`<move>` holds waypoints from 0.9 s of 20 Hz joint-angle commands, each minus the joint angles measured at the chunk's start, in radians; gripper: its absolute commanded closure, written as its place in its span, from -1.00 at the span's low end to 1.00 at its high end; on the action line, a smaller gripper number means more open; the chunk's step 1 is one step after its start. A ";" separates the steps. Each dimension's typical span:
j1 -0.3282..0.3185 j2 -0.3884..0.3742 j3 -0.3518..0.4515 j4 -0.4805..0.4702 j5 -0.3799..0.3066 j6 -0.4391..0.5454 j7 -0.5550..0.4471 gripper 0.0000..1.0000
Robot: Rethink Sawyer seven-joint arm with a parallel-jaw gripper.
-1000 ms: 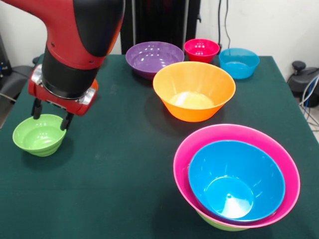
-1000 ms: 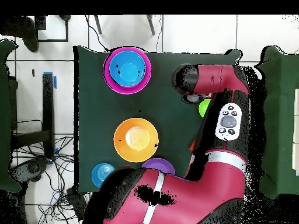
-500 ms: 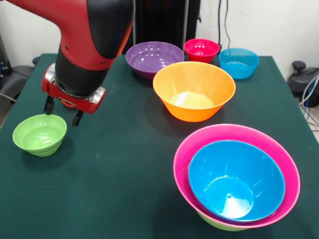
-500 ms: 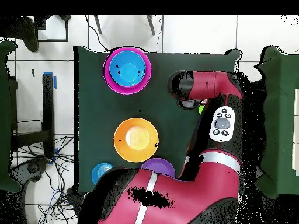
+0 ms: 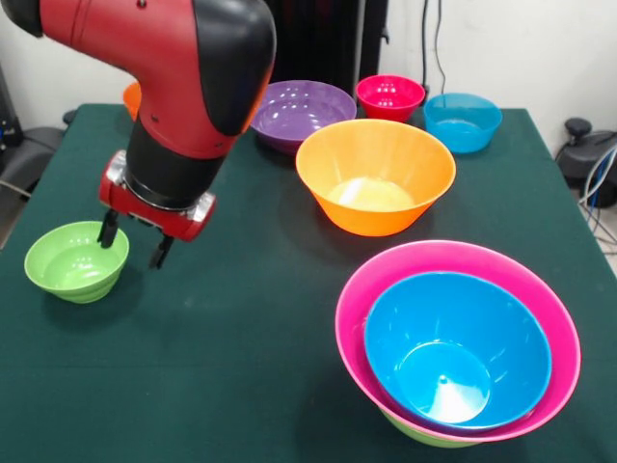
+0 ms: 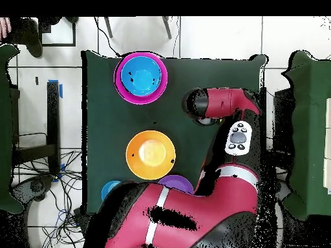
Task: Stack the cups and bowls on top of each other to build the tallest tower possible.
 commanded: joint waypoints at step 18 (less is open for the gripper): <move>0.043 0.129 -0.054 -0.026 -0.077 -0.043 -0.009 -1.00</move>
